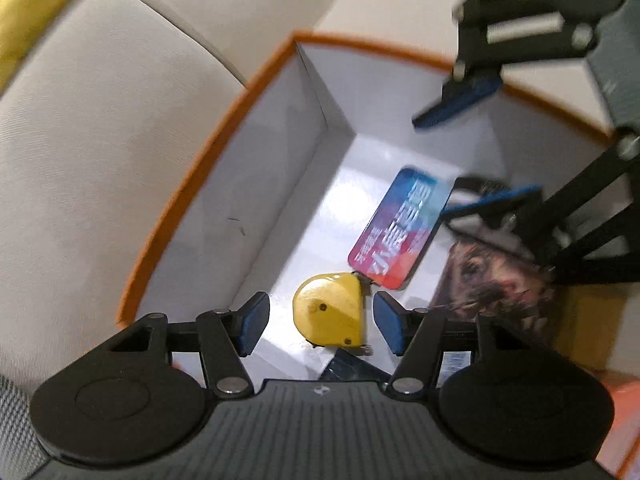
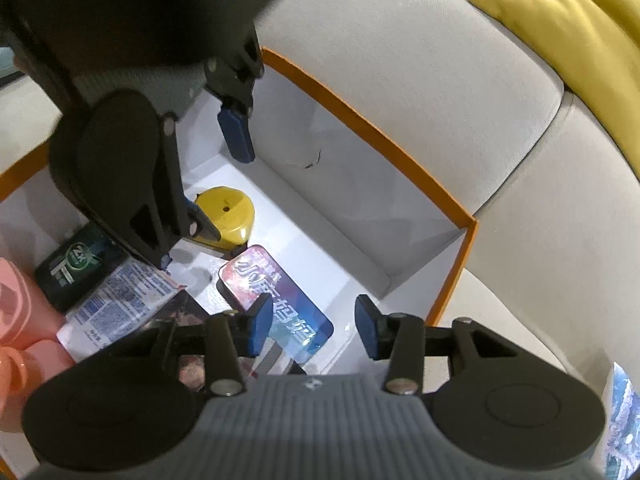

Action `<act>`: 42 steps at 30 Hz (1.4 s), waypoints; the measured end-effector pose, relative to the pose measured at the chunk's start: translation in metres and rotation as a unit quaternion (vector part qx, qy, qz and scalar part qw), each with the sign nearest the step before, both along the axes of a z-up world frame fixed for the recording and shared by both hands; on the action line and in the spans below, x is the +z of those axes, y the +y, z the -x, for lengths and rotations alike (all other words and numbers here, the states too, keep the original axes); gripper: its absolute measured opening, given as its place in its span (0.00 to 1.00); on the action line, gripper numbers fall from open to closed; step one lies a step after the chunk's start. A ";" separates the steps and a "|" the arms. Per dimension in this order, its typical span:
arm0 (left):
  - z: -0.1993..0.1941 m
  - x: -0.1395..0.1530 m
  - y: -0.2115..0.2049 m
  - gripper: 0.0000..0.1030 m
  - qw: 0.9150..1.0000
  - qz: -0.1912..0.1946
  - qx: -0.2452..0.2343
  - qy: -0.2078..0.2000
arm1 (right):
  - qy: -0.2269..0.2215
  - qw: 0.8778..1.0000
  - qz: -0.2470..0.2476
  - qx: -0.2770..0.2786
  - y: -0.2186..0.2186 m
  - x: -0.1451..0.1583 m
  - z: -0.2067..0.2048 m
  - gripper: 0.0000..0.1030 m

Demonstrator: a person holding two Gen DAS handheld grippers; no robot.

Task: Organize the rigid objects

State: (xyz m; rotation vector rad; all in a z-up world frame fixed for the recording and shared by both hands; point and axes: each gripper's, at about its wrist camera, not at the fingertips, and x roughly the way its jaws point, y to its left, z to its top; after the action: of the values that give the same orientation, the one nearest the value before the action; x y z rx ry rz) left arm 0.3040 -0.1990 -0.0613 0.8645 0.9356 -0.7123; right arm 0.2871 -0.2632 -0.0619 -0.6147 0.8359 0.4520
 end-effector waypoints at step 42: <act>0.275 0.114 0.154 0.93 0.847 0.308 0.361 -0.239 | -0.204 0.905 -0.240 -0.287 0.050 0.123 0.275 0.96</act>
State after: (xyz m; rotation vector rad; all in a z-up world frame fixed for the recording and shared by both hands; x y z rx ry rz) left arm 0.0294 -0.0452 0.0531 0.0570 0.4560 -0.0884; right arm 0.0121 -0.2131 0.0610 0.0181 0.4393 -0.0254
